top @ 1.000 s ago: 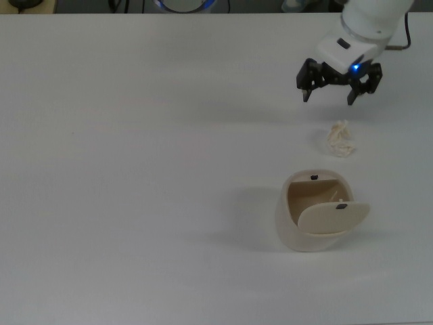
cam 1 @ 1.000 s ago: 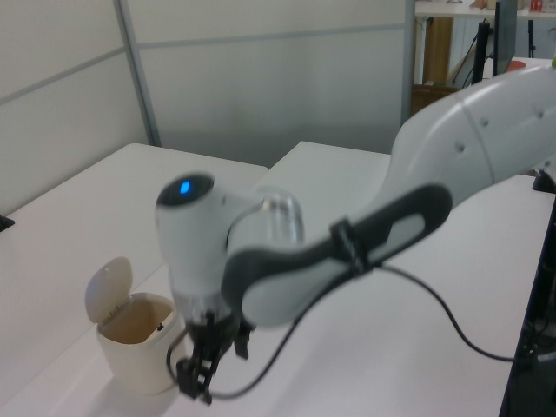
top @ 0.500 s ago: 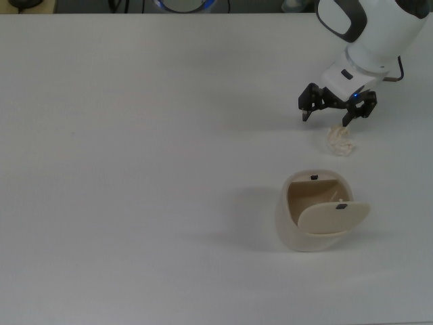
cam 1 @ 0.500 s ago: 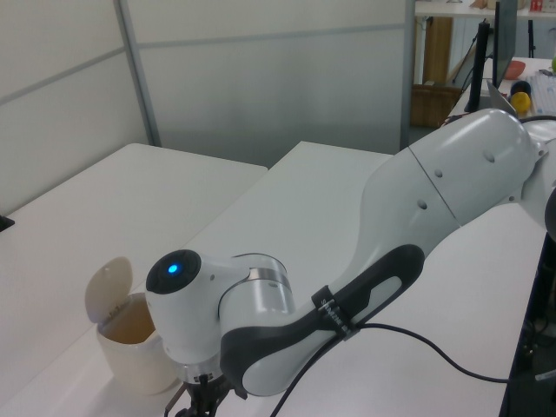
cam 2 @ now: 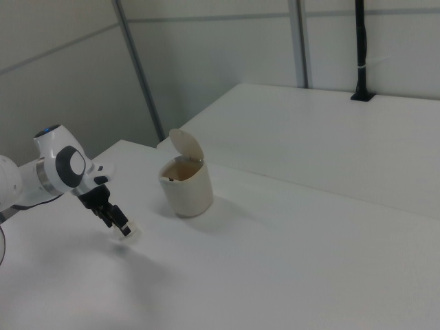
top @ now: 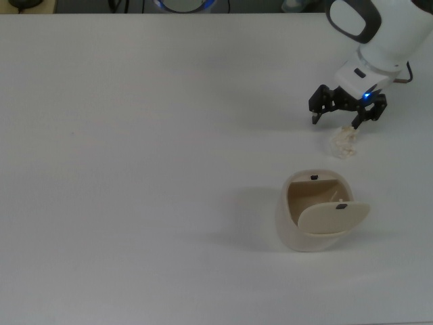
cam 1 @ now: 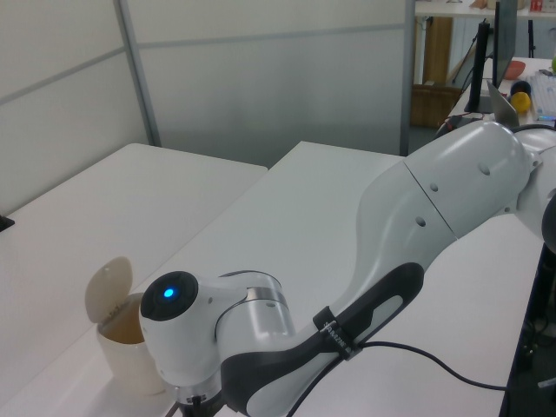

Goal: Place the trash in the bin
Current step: 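Close the gripper on the crumpled paper ball and lift it, then carry the paper ball over the cream bin and release it inside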

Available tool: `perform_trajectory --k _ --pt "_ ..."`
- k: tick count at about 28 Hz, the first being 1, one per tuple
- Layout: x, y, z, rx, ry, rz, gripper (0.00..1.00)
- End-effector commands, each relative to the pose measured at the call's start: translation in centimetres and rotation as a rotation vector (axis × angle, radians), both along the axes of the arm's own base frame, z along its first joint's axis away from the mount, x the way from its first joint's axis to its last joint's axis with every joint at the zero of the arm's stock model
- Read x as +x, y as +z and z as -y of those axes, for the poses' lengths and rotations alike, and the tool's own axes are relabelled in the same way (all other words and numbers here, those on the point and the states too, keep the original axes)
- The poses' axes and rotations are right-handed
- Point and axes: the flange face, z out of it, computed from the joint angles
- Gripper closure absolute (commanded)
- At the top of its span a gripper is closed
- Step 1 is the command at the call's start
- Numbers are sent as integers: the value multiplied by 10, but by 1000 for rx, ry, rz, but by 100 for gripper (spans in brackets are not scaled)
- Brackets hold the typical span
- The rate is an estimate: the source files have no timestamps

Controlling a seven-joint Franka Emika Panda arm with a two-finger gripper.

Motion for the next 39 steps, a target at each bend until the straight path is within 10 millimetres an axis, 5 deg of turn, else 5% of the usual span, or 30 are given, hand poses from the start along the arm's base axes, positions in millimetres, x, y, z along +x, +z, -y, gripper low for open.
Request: perform_trajectory --k 1,8,16,18,19,23,34,39 --pt "-2 -4 -13 -3 -8 25 0" --pt "0 -22 -18 -16 4 13 16" --pt "9 -20 -14 -22 1 32 35" --pt "10 -19 -13 -21 0 33 49" --pt "14 -15 -11 -18 -6 42 68" --pt "21 -14 -4 -23 -18 50 100" --pt "28 -8 3 -26 -17 83 100" --pt "37 44 -2 23 -31 148 100"
